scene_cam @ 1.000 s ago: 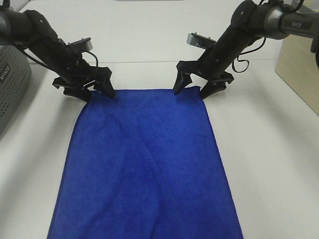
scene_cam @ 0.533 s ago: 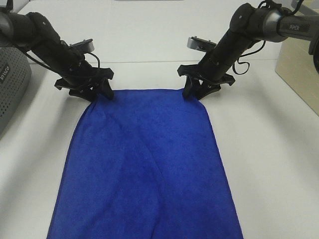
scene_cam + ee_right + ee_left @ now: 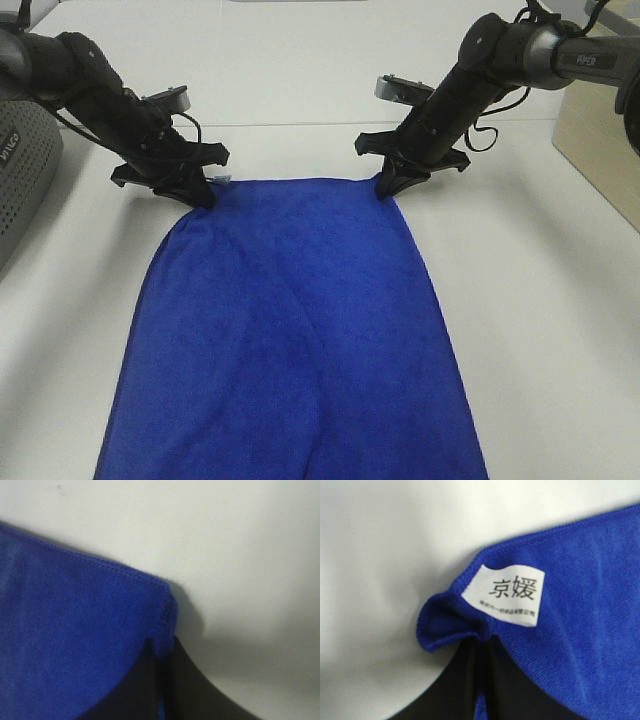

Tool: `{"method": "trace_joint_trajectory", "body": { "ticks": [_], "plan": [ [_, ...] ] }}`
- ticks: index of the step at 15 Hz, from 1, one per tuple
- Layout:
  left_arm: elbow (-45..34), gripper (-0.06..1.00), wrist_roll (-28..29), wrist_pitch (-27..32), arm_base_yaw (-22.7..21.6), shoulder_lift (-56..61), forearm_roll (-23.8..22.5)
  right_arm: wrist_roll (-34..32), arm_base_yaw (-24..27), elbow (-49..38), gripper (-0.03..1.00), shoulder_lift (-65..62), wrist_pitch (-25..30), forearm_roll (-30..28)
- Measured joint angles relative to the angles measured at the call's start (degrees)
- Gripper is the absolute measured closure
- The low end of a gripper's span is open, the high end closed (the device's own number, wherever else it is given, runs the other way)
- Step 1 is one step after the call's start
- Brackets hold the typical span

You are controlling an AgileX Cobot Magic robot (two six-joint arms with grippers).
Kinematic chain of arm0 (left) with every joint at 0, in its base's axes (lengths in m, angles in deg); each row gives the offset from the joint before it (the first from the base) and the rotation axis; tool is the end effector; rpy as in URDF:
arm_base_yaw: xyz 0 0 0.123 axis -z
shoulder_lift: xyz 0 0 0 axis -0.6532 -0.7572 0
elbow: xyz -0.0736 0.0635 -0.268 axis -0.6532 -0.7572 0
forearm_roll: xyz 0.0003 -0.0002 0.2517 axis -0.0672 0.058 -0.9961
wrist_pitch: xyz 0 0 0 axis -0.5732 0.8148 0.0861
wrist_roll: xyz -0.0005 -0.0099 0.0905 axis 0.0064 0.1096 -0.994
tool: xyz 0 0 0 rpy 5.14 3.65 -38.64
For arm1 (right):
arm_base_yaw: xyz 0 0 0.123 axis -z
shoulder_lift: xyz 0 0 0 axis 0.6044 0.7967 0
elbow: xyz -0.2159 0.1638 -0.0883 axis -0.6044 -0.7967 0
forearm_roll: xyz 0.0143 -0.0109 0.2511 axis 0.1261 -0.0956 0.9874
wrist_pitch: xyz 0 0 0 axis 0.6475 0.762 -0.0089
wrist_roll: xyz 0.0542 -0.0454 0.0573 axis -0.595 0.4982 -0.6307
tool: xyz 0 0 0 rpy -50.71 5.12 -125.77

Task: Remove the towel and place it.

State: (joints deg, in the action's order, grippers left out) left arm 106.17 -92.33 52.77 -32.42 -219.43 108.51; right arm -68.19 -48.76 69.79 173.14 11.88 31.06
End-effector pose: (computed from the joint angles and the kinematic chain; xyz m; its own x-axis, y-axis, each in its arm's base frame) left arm 0.4928 -0.1090 0.0895 -0.9542 0.0641 -0.2923 0.1832 0.8974 -0.4013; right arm 0.5061 0.1386 0.0870 -0.9489 -0.1479 -0.2789 -0.2490 0.8935 0.3736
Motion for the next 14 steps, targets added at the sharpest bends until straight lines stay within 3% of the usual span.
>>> {"method": "trace_joint_trajectory", "body": {
  "ticks": [4, 7, 10, 14],
  "plan": [
    [0.06, 0.92, -2.58, -0.06, 0.0, 0.0, 0.0, 4.58, -0.4, 0.52, 0.95, -0.29, -2.12, -2.29],
    [3.15, 0.92, -4.3, -0.4, 0.06, -0.34, -1.09, 5.56, -0.52, 3.67, 0.95, -0.06, -4.98, -8.94],
    [8.37, 0.92, -6.93, -3.95, 0.11, -0.34, -1.26, 5.61, -0.52, 7.85, 0.95, 0.11, -6.59, -13.06],
    [11.52, 0.93, -9.85, -9.11, 0.29, -0.4, -1.26, 5.84, -0.52, 8.71, 0.95, 0.11, -11.29, -13.52]
  ]
}}
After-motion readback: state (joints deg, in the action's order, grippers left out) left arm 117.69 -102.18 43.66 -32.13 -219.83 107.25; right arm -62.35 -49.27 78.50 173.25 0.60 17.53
